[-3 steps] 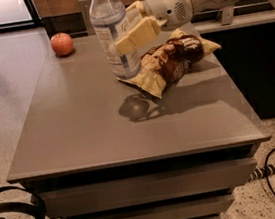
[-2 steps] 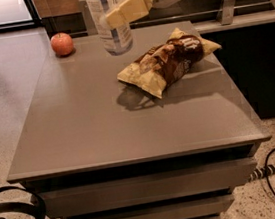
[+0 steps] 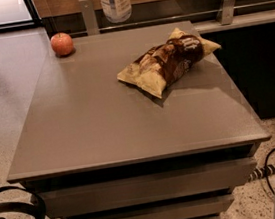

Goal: Move blue plastic bottle near apple

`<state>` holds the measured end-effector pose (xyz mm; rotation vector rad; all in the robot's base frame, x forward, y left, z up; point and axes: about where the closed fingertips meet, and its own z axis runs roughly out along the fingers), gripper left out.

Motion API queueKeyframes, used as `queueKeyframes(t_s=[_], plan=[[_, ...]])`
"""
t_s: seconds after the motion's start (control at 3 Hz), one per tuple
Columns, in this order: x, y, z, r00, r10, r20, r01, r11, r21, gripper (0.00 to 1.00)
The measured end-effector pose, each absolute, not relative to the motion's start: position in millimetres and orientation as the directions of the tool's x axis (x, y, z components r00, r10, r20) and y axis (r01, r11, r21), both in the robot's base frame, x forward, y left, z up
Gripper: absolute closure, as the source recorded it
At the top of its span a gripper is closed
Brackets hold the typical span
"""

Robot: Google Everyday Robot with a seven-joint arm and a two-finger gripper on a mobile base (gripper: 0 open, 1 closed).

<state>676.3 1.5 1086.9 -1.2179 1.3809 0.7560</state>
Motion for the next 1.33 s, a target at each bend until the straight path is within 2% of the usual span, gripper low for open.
queueKeyframes(t_s=[0.67, 1.0, 1.33], plan=[[750.0, -23.4, 1075.2, 0.061, -0.245, -0.968, -0.848, 0.499, -0.179, 1.0], [750.0, -23.2, 1075.1, 0.061, -0.244, -0.968, -0.848, 0.498, -0.179, 1.0], [766.1, 2.8, 1055.3, 0.006, -0.226, -0.974, -0.877, 0.467, -0.114, 1.0]])
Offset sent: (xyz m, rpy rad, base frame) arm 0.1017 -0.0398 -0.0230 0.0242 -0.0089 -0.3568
